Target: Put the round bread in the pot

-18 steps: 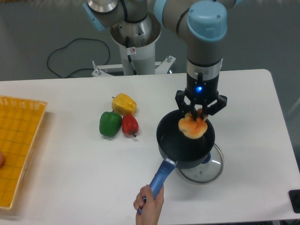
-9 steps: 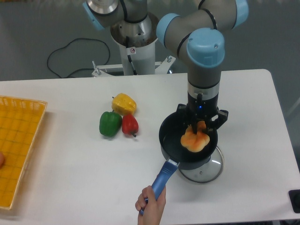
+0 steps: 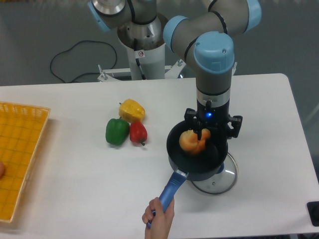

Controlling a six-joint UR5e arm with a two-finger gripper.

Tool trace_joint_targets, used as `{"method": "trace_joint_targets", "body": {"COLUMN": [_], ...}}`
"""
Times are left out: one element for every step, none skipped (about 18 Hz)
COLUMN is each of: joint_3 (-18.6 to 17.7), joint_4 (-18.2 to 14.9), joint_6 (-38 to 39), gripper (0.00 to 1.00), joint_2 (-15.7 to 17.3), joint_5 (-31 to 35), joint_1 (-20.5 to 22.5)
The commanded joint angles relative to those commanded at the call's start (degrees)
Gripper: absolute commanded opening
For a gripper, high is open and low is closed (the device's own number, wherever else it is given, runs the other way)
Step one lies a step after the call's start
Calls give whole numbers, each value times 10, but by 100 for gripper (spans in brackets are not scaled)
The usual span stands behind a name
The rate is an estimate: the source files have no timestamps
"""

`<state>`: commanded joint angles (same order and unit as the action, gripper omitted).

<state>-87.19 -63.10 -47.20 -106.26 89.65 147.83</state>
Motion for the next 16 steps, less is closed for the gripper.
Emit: {"method": "trace_joint_targets", "body": {"joint_3": [0,0,-1,-3,-6,-6,-6,-6,-6,-6,-6,-6,-6,-6,-5,-5], "joint_4": [-1,3,2,0,-3,-10,-31,-54,-67,-70,-71,-73,-86,-105,-122,-134], "joint_6": [0,0,0,0,-3,-13,-22,-38,-60,-83,-108,-131,-148,-169,-197,-237], "gripper": [88,100,100,100,100,100,100,100,100,100,100,100,100,100,100,100], "joint_2": [0,1,6,15,20,23,29,35,37,37,37,37,37,37,38,39], "joint_5": [1,3,12,26,36,39,40,39,37,35,33,33,37,33,33,29], "joint_1": [0,0,0,0,1,3,6,11,21,29,35,41,47,55,65,76]}}
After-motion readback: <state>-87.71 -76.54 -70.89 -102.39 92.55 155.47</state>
